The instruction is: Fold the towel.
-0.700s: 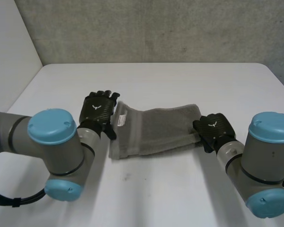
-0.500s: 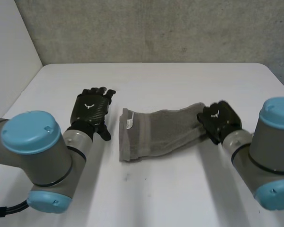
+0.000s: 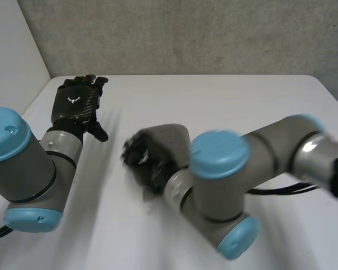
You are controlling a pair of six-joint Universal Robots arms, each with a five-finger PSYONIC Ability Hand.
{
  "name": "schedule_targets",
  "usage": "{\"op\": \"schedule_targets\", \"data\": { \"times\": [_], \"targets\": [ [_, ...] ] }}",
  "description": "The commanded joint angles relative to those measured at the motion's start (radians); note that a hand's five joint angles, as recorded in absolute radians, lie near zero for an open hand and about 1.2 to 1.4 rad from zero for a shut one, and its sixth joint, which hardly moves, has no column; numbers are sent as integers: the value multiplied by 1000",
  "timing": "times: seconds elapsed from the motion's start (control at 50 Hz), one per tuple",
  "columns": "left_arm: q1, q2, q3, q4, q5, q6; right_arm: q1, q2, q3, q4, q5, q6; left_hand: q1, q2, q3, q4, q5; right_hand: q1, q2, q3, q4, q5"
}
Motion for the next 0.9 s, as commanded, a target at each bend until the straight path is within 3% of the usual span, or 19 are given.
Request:
{"op": "schedule_targets", "data": {
  "times": [0.02, 0.1, 0.2, 0.42, 0.5, 0.66, 0.7, 0.74, 0.76, 0.8, 0.9],
  "targets": [
    [-43, -36, 45, 5, 1, -18, -119, -171, 121, -78, 57, 388, 7, 12, 12, 12, -16, -69, -63, -81, -85, -60],
    [-102, -93, 78, -1, -1, -70, -194, -205, 148, -66, 55, 589, 10, 15, 15, 15, -13, -69, -63, -81, -85, -60],
    [-155, -180, 97, -4, 4, -104, -229, -155, 119, -11, 40, 672, 13, 18, 18, 18, -10, -69, -63, -81, -85, -60],
    [-188, -345, 134, -35, 14, -101, -232, 126, -93, 194, 21, 669, 18, 24, 24, 24, -5, -69, -63, -81, -85, -60],
    [-185, -323, 144, -53, 11, -101, -232, 117, -121, 215, 20, 669, 10, 15, 15, 15, -13, -69, -63, -81, -85, -60],
    [-162, -84, 221, -236, 10, -109, -263, -177, -75, 195, 49, 681, -2, 3, 3, 3, -25, -69, -63, -81, -85, -60],
    [-149, -26, 249, -293, 10, -109, -280, -239, -59, 185, 87, 687, -2, 3, 3, 3, -25, -69, -63, -81, -85, -60],
    [-120, 71, 324, -418, 5, -110, -311, -362, -46, 179, 217, 697, -2, 3, 3, 3, -25, -69, -63, -81, -85, -60],
    [-120, 71, 324, -418, 5, -110, -311, -363, -46, 179, 218, 697, -2, 3, 3, 3, -25, -69, -63, -81, -85, -60],
    [-81, 140, 400, -541, -19, -118, -341, -450, -40, 193, 337, 683, -2, 3, 3, 3, -25, -69, -63, -81, -85, -60],
    [-16, 211, 473, -691, -51, -126, -381, -493, -20, 237, 376, 639, -2, 3, 3, 3, -25, -69, -63, -81, -85, -60]
  ]
}}
